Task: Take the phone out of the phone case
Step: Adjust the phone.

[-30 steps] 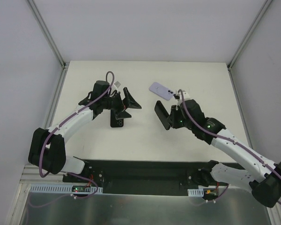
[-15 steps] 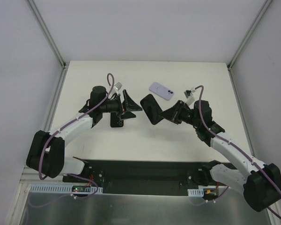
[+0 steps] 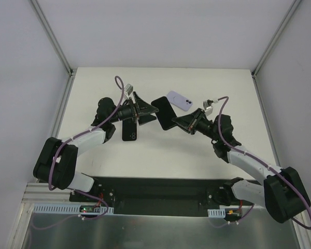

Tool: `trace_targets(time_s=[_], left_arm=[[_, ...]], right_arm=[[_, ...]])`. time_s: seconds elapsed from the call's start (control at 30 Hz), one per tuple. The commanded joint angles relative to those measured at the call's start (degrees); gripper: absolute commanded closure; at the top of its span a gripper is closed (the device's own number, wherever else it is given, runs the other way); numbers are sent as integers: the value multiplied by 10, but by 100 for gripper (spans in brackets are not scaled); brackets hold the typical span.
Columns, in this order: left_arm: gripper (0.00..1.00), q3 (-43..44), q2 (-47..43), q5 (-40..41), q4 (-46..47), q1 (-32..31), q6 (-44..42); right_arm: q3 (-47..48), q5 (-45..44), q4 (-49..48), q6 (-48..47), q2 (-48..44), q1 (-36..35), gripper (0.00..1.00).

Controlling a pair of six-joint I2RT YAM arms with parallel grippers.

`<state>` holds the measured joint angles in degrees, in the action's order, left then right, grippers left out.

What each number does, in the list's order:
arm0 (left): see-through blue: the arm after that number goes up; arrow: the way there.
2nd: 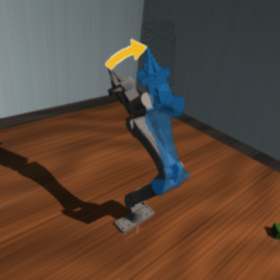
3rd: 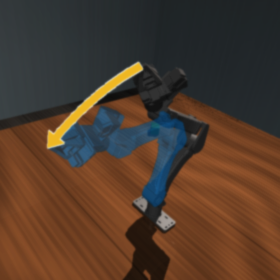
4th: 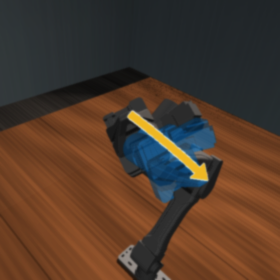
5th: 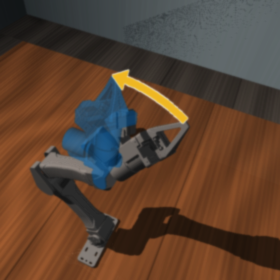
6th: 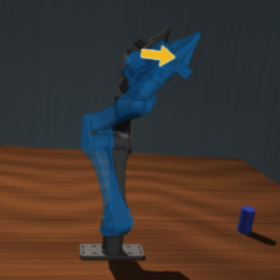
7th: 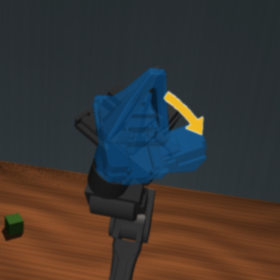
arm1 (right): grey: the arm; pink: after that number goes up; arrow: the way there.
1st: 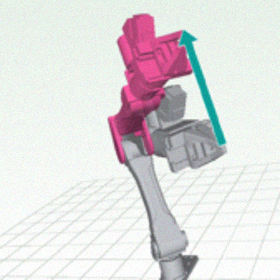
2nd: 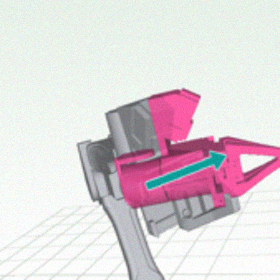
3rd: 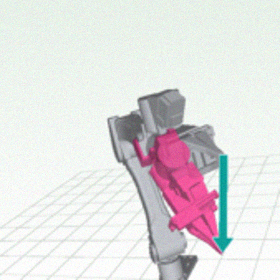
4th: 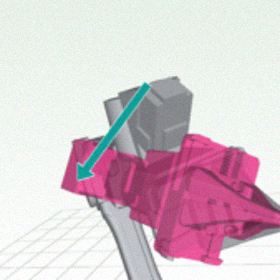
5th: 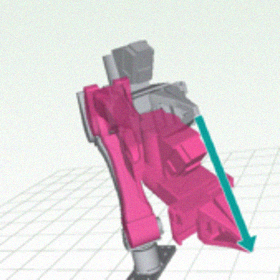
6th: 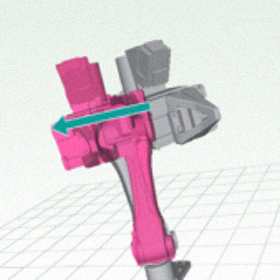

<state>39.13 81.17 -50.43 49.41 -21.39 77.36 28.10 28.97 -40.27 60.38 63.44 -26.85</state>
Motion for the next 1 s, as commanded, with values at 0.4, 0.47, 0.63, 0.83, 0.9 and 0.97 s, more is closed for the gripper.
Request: trace_targets(time_s=[0.4, 0.47, 0.63, 0.83, 0.9, 0.97], left_arm=[[23, 31, 81, 17, 179, -7, 89], [25, 35, 93, 17, 191, -7, 105], [32, 42, 111, 22, 228, -7, 134], [55, 43, 117, 24, 243, -7, 147], [72, 41, 117, 24, 244, -7, 148], [84, 40, 116, 23, 245, -7, 152]], right_arm=[[6, 9, -179, 76, 22, -9, 99], [3, 9, -178, 76, 30, -12, 98], [-11, 0, -181, 71, 41, -32, 99], [-12, -7, -181, 69, 61, -38, 98], [-14, -8, -184, 71, 69, -40, 99], [-14, -11, -185, 72, 73, -40, 98]])
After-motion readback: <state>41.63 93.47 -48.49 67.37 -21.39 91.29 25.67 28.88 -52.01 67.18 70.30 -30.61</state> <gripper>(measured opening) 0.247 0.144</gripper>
